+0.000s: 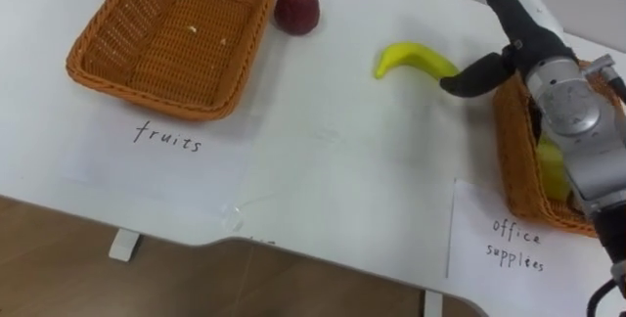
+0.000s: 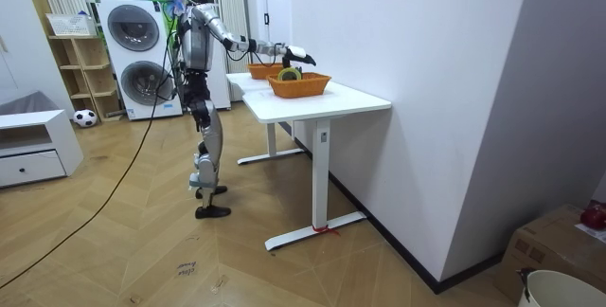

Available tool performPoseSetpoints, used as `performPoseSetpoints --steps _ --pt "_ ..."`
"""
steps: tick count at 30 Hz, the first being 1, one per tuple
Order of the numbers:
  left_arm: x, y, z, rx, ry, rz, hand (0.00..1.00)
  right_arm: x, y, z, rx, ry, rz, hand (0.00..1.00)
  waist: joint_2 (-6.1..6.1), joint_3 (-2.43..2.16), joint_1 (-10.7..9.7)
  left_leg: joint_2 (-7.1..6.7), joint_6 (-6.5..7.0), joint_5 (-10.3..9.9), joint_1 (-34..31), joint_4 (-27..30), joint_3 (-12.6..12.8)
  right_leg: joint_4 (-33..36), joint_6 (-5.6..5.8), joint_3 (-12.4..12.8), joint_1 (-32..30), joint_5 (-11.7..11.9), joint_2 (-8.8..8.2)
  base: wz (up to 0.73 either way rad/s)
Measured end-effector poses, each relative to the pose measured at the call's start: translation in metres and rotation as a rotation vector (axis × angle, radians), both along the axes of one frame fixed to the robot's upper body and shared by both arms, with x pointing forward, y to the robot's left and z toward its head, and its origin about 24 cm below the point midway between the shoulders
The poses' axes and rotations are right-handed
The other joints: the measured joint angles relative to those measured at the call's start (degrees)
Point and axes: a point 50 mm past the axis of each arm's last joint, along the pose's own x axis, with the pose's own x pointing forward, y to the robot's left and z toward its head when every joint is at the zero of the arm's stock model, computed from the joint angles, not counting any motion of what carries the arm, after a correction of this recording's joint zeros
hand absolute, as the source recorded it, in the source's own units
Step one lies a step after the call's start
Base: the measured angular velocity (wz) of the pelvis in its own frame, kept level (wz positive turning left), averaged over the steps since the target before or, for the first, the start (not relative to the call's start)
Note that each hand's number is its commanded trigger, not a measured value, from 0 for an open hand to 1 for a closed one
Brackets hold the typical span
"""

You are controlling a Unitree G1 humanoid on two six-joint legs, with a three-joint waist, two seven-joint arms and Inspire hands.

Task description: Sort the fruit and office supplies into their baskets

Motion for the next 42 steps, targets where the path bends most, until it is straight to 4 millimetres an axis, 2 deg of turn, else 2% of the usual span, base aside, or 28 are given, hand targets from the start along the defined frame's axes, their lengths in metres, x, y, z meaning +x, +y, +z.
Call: performPoseSetpoints --steps 5,12,25,30,35,39,42 --pt "-0.001 0.001 0.000 -0.002 0.004 -0.003 0.00 0.001 0.001 0.001 -0.003 -0.006 0.005 0.00 -0.01 0.00 0.1 -0.01 0.00 0.0 0.1 0.0 -0.1 0.0 0.00 -0.2 0.2 0.0 -0.01 0.00" --pt "0.003 -0.001 0.000 -0.010 -0.004 -0.014 0.00 0.005 -0.006 -0.016 -0.126 0.080 -0.015 0.00 -0.06 0.02 1.6 0.04 -0.01 0.0 -0.5 0.3 -0.2 0.0 -0.02 -0.8 -0.1 0.0 -0.01 0.02" --pt "0.008 -0.001 0.001 -0.021 -0.015 -0.022 0.00 0.013 0.003 -0.014 -0.222 0.095 0.013 0.00 -0.06 0.02 2.3 0.03 -0.01 0.0 -1.0 0.5 -0.4 -0.1 -0.05 -1.5 -0.2 0.0 -0.04 0.02" --pt "0.010 -0.003 0.000 -0.027 -0.017 -0.036 0.00 0.013 -0.004 -0.022 -0.226 0.133 -0.012 0.00 -0.04 0.07 3.9 0.02 -0.01 0.0 -1.0 0.5 -0.4 -0.1 -0.05 -1.4 -0.2 0.0 -0.05 0.00" --pt "0.010 -0.003 0.001 -0.028 -0.019 -0.037 0.00 0.012 -0.001 -0.028 -0.248 0.154 0.005 0.00 0.02 0.13 4.3 -0.05 -0.09 0.1 -1.3 0.6 -1.2 -0.2 -0.05 -1.9 -0.2 0.0 -0.03 0.06" --pt "0.016 -0.004 0.001 -0.030 -0.032 -0.042 0.00 0.013 -0.002 -0.029 -0.256 0.160 0.005 0.00 0.16 0.62 4.9 -0.12 -0.12 0.1 -2.3 1.2 -1.9 -0.2 -0.06 -2.6 -0.6 0.0 -0.01 0.11" --pt "0.018 -0.005 0.001 -0.031 -0.034 -0.049 0.00 0.016 -0.008 -0.029 -0.283 0.187 -0.016 0.00 0.32 0.77 5.7 -0.13 -0.13 0.1 -3.2 1.4 -2.0 -0.2 -0.15 -2.7 -1.4 0.1 -0.01 0.01"
